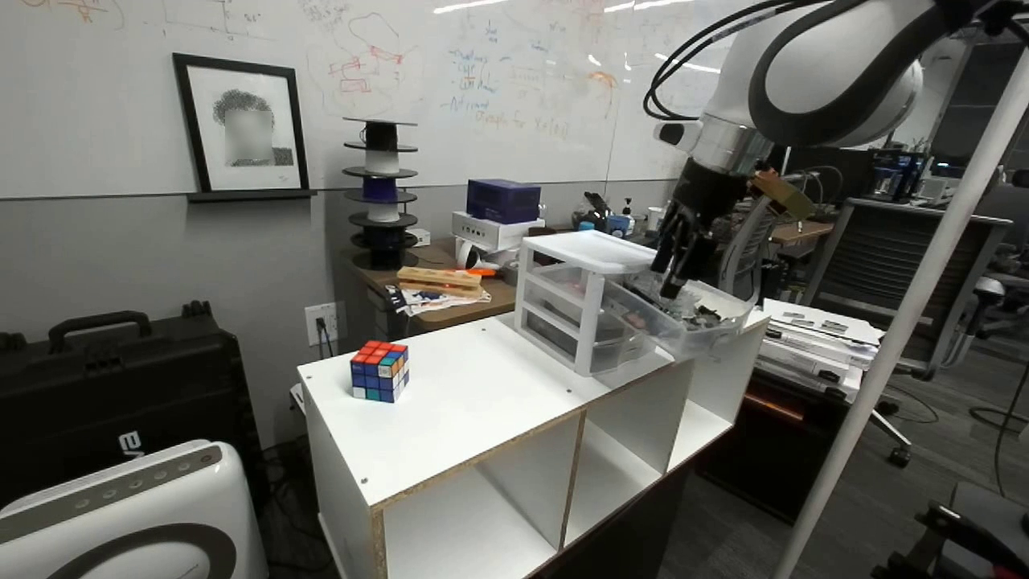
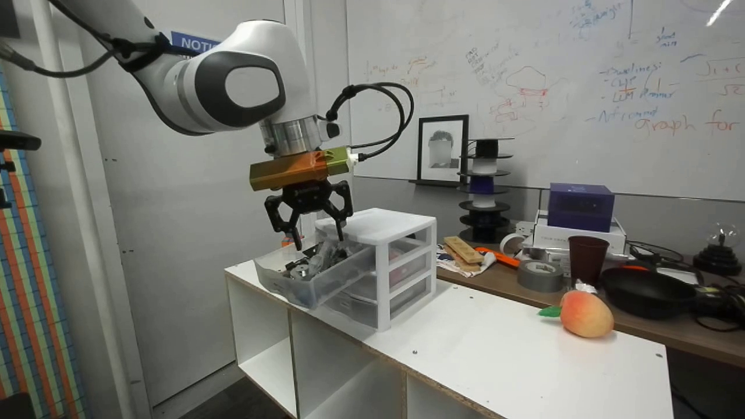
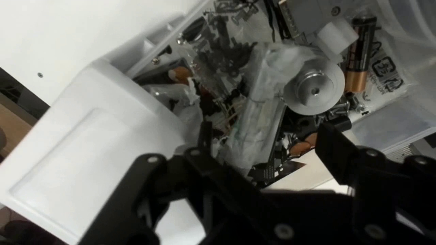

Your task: Put the usb and the transparent package inside the drawer and close it

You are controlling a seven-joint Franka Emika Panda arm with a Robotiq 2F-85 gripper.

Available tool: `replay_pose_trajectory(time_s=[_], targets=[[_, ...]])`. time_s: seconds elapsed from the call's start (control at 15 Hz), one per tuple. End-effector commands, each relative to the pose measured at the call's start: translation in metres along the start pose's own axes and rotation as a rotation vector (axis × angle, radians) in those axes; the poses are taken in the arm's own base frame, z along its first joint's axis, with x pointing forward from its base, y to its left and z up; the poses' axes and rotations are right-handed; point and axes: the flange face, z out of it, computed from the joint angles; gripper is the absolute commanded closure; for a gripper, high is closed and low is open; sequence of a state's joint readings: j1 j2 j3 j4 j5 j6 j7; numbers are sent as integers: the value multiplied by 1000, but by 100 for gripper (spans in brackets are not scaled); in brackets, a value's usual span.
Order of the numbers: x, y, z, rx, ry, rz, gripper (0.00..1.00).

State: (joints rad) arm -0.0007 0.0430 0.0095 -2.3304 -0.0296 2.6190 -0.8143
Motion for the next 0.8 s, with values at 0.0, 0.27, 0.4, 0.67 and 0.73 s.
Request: replay_pose_trajectory(time_s=[0.0,0.27,0.4,0.67,0.73], targets=[[-22,-6,-32,-55,-43,33,0],[-34,-26,-62,-96,-136,151,0],[-36,-44,-73,-114,-176,249,0],[-40,-90,-70,-52,-236,386,0],[-44,-100,-64,-42,-240,426,0]])
